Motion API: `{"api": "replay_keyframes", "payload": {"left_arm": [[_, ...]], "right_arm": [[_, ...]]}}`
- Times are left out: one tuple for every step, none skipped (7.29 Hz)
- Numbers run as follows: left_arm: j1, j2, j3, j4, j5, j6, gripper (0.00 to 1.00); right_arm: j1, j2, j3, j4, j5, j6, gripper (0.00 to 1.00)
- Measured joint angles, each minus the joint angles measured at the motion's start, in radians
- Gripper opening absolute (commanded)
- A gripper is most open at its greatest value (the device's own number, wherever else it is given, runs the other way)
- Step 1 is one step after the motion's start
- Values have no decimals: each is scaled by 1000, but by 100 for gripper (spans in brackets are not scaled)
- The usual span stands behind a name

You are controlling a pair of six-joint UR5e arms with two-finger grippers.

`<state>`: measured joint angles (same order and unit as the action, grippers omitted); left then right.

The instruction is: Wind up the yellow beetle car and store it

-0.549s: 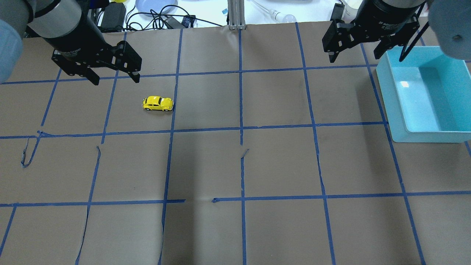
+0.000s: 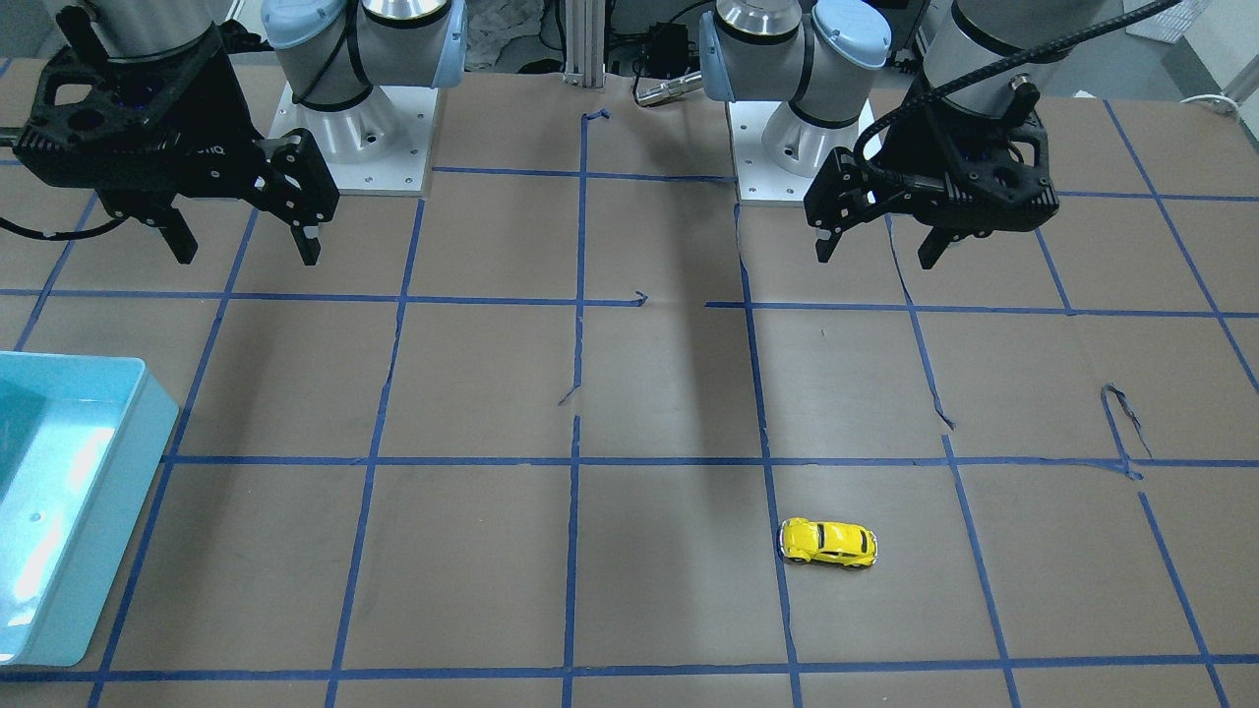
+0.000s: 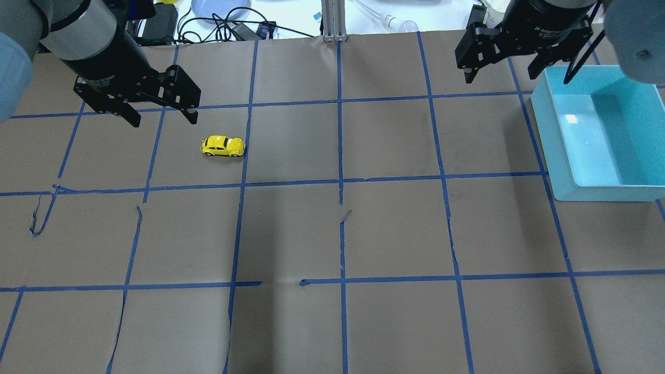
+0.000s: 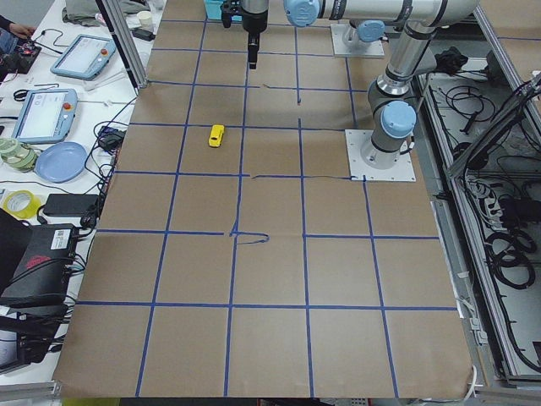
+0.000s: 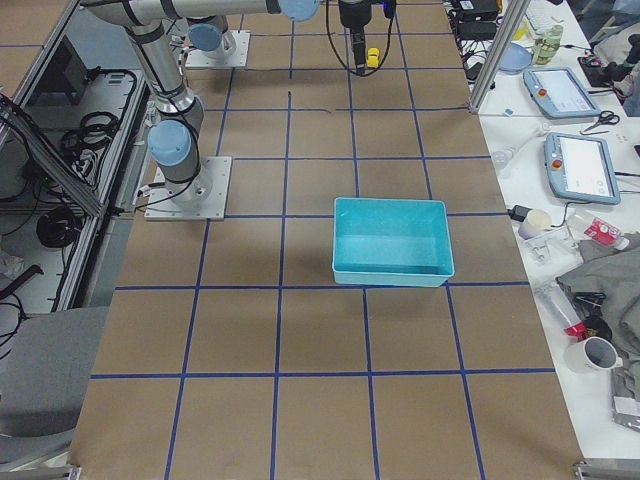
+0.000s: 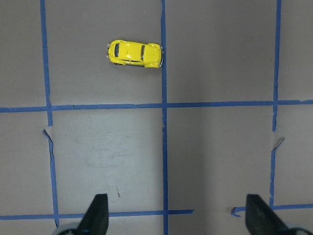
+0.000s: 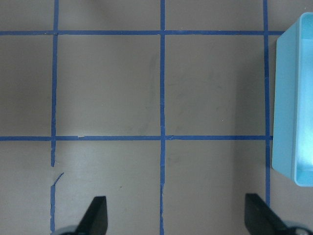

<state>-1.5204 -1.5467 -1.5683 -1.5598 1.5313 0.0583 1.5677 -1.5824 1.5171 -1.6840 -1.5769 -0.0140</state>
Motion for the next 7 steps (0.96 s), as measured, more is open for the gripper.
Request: {"api": "replay_keyframes", "payload": {"left_arm": [[1,0,-2,-2,1,0,100],[2,0,-4,-2,-1,1,100],[3,0,-6,0,-3,1,100],[5,0,-8,0,-1,0,100],[8,0,-10,-2,2,0,100],[11,0,-11,-3,4,0,100],[11,0,-11,-3,4,0,100]], "right_arm": [[0,0,0,0,0,0,100],[0,0,0,0,0,-1,100],[0,0,0,0,0,-5,100],[0,-1,0,1,0,-9,100],[0,0,0,0,1,-10,100],[0,0,0,1,2,-11,100],[0,1,0,2,4,-11,100]]}}
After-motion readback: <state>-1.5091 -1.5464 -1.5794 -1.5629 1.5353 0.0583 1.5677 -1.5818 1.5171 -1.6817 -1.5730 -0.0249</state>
